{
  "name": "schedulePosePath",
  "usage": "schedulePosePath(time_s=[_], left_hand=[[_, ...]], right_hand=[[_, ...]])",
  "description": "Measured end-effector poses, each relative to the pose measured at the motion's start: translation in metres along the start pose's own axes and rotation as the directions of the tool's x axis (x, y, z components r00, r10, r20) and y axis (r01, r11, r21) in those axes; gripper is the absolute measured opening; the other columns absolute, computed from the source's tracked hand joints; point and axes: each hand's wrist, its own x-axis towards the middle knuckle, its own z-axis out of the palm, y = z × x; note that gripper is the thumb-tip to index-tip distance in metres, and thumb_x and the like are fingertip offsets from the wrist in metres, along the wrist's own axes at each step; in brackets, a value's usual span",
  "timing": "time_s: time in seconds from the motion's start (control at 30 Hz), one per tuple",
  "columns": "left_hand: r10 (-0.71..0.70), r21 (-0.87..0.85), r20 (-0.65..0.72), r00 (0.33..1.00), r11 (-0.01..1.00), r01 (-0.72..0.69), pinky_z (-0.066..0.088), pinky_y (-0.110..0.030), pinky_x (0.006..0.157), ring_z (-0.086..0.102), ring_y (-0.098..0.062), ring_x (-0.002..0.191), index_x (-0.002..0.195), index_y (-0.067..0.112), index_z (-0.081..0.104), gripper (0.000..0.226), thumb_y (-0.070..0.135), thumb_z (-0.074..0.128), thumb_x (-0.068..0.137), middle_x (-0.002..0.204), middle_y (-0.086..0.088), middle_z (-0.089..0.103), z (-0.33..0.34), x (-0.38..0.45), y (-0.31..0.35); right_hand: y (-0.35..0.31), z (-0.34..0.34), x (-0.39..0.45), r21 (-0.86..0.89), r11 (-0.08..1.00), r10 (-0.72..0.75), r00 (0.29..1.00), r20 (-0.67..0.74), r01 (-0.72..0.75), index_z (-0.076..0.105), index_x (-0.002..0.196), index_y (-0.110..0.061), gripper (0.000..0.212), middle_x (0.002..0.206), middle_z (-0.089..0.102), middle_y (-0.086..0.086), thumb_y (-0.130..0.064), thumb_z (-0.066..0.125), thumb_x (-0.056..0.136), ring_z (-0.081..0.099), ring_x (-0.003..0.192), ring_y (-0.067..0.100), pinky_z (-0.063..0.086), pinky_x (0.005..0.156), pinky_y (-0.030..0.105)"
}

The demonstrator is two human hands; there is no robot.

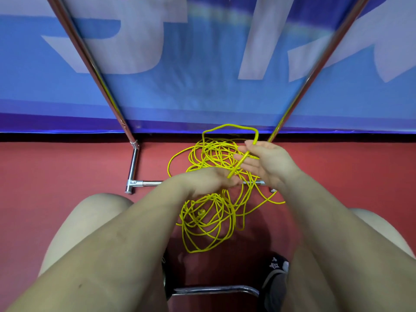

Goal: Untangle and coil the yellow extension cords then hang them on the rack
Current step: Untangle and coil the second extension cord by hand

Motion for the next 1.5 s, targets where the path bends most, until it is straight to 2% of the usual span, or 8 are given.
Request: schedulePosePath(time_s=[0.37,0.47,0.6,0.83,1.0,1.13,1.3,1.5], left_hand=[[0.127,-0.037,-0.288,0.949,0.989,-0.144,0.040,-0.034,0.073,0.053,-0.015,0.072,0.083,0.018,0.055,0.024,-0.002,0.048,0.094,0.082,0.002,0.064,-0.015,0.005,-0.001],[0.130,-0.174,-0.349,0.928,0.964,-0.201,0.044,-0.034,0.072,0.057,-0.015,0.073,0.086,0.018,0.054,0.023,0.000,0.044,0.096,0.082,-0.001,0.063,-0.016,0.004,0.004],[0.047,-0.389,-0.520,0.853,0.876,-0.286,0.050,-0.027,0.058,0.065,-0.005,0.063,0.091,0.021,0.052,0.019,0.007,0.041,0.099,0.083,0.001,0.062,-0.026,0.001,0.012],[-0.105,-0.655,-0.637,0.764,0.595,-0.465,0.058,-0.027,0.056,0.068,-0.008,0.068,0.091,0.015,0.050,0.008,0.012,0.047,0.098,0.085,-0.002,0.061,-0.044,-0.002,0.014],[-0.081,-0.668,-0.602,0.794,0.596,-0.446,0.059,-0.028,0.058,0.068,-0.011,0.072,0.092,0.014,0.051,0.007,0.015,0.048,0.098,0.087,-0.003,0.061,-0.041,-0.003,0.017],[-0.052,-0.694,-0.553,0.832,0.581,-0.425,0.058,-0.027,0.059,0.067,-0.011,0.072,0.090,0.012,0.051,0.012,0.018,0.047,0.098,0.088,-0.003,0.062,-0.036,-0.005,0.024],[-0.020,-0.737,-0.510,0.860,0.527,-0.424,0.057,-0.027,0.056,0.070,-0.013,0.071,0.093,0.011,0.051,0.012,0.020,0.045,0.099,0.094,-0.006,0.064,-0.036,-0.008,0.027],[0.040,-0.408,-0.272,0.961,0.900,-0.153,0.046,-0.031,0.082,0.063,-0.012,0.088,0.106,0.022,0.057,0.025,0.039,0.041,0.098,0.103,0.000,0.065,-0.020,-0.005,0.018]], right_hand=[[-0.007,0.000,-0.001,0.148,0.989,-0.019,0.995,0.094,0.005,0.054,0.092,-0.011,0.007,0.094,0.064,0.007,-0.007,0.049,0.094,0.063,0.091,0.023,0.050,0.089,0.038],[-0.005,0.001,-0.003,-0.060,0.996,-0.052,0.993,0.101,0.059,0.052,0.110,-0.013,0.018,0.095,0.063,0.003,-0.011,0.054,0.092,0.063,0.091,0.020,0.051,0.083,0.032],[0.017,-0.002,-0.002,-0.798,0.561,-0.095,0.975,0.201,0.219,0.052,0.121,-0.017,0.039,0.098,0.059,0.000,-0.020,0.066,0.085,0.063,0.088,0.021,0.048,0.074,0.028],[0.029,-0.005,0.000,-0.904,0.288,-0.093,0.949,0.301,0.315,0.060,0.081,-0.021,0.006,0.069,0.056,-0.011,-0.019,0.064,0.084,0.057,0.073,0.012,0.045,0.065,0.023],[0.023,-0.005,0.003,-0.841,0.377,-0.442,0.873,0.205,0.389,0.053,0.098,-0.022,0.027,0.086,0.055,-0.008,-0.028,0.071,0.079,0.054,0.080,0.012,0.045,0.077,0.029],[0.027,-0.005,0.005,-0.867,0.351,-0.256,0.927,0.274,0.354,0.056,0.117,-0.016,0.034,0.104,0.056,-0.002,-0.026,0.065,0.086,0.053,0.092,0.010,0.044,0.089,0.028],[0.022,-0.002,0.001,-0.839,0.398,-0.201,0.927,0.316,0.372,0.056,0.080,-0.019,0.013,0.077,0.058,-0.004,-0.019,0.068,0.083,0.054,0.071,0.013,0.046,0.072,0.027],[-0.001,0.002,-0.006,-0.204,0.975,-0.062,0.990,0.127,0.087,0.056,0.087,-0.015,0.004,0.082,0.066,0.001,-0.016,0.058,0.091,0.067,0.062,0.010,0.055,0.061,0.021]])
